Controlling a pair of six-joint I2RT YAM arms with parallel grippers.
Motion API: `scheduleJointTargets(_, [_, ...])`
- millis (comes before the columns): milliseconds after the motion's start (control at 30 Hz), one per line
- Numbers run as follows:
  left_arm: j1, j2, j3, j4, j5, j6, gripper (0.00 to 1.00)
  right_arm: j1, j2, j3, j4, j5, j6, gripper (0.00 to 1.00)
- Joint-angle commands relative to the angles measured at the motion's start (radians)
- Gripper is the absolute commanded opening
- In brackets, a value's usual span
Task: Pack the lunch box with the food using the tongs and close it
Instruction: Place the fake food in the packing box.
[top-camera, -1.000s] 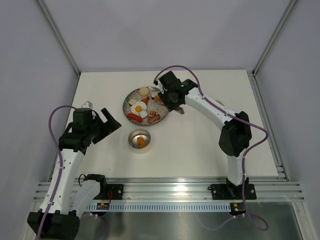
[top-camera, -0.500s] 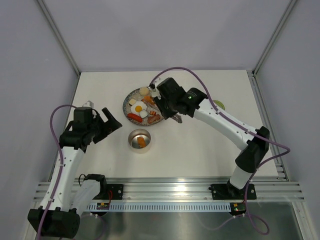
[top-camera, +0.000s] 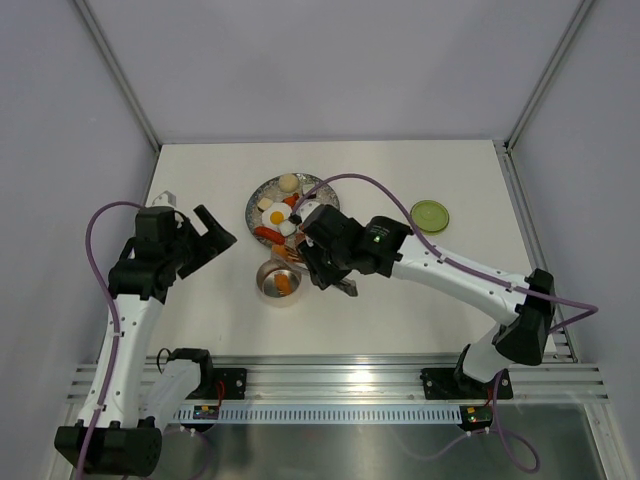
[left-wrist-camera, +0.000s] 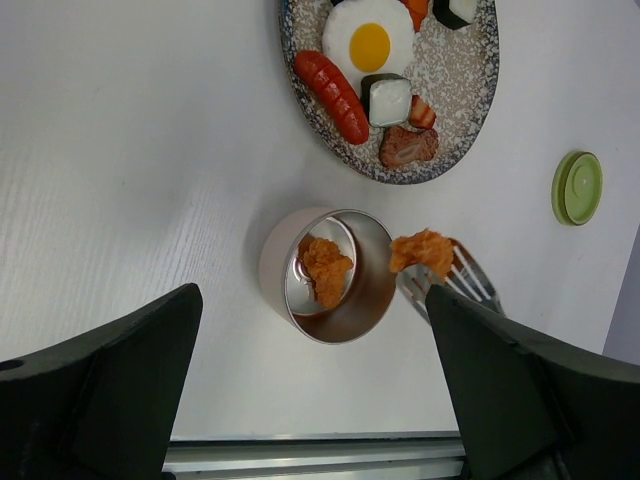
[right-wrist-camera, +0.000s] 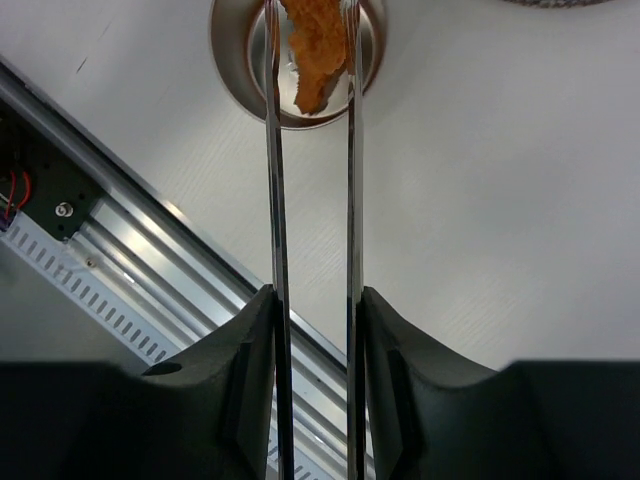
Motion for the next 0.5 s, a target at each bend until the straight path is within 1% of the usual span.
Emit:
scheduleJointTargets(0, [0.007,-0.015,0.043,0.002,-0.018,0.020,0.99,0.045,0.005,0.003,0.067,-0.033,0.071,0.19])
scheduleJointTargets(300, [0.007,-0.026,0.038,-0.002,-0.021,0.024,0.99,0.065,0.099,0.023,0.092,-0.050,0.137,0.20])
scheduleJointTargets(467, [0.007,-0.026,0.035,0.002,-0.019,0.026,0.99,0.066,0.114,0.024,0.094,-0.056,0.148,0.21])
